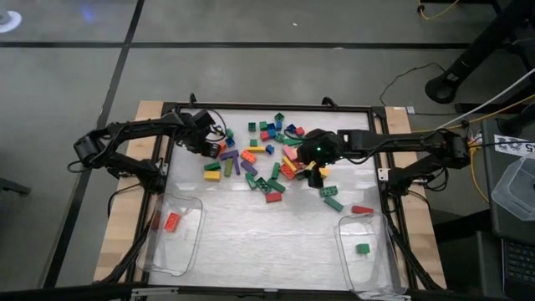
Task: Sort blocks by size
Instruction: Put the small orange game piece into the right transparent bin
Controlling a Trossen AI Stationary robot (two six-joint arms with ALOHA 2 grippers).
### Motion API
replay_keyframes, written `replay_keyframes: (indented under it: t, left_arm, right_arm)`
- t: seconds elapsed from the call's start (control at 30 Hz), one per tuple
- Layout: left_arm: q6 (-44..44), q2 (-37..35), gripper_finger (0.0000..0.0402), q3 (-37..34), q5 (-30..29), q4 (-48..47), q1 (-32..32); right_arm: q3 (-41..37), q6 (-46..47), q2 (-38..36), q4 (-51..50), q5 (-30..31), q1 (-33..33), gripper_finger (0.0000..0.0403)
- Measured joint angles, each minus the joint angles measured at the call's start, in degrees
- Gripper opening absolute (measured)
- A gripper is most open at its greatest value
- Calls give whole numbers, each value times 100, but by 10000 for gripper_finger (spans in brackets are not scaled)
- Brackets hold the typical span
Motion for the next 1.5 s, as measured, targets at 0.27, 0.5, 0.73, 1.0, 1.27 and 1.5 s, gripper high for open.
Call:
replay_keyframes:
  t: [0.27,0.5,0.73,1.0,1.27,1.5]
  left_arm:
    - [64,-611,125,288,1095,169,-52]
    - [-677,-846,131,281,1867,1769,-773]
    - [-1527,-659,134,277,1836,4297,-1758]
    - [-2218,-217,136,277,1073,6255,-2542]
    - [-2456,185,136,274,853,6702,-2875]
    - [-2518,237,136,273,828,6970,-2912]
  right_arm:
    - [-293,66,-820,-364,626,0,250]
    - [-2220,462,-1374,2777,655,0,250]
    - [-3296,414,-1052,7180,714,-7,250]
    - [-2981,222,-477,7712,4,0,250]
    - [-2388,-998,130,7718,198,356,250]
    - [-1998,-1394,414,7705,715,584,250]
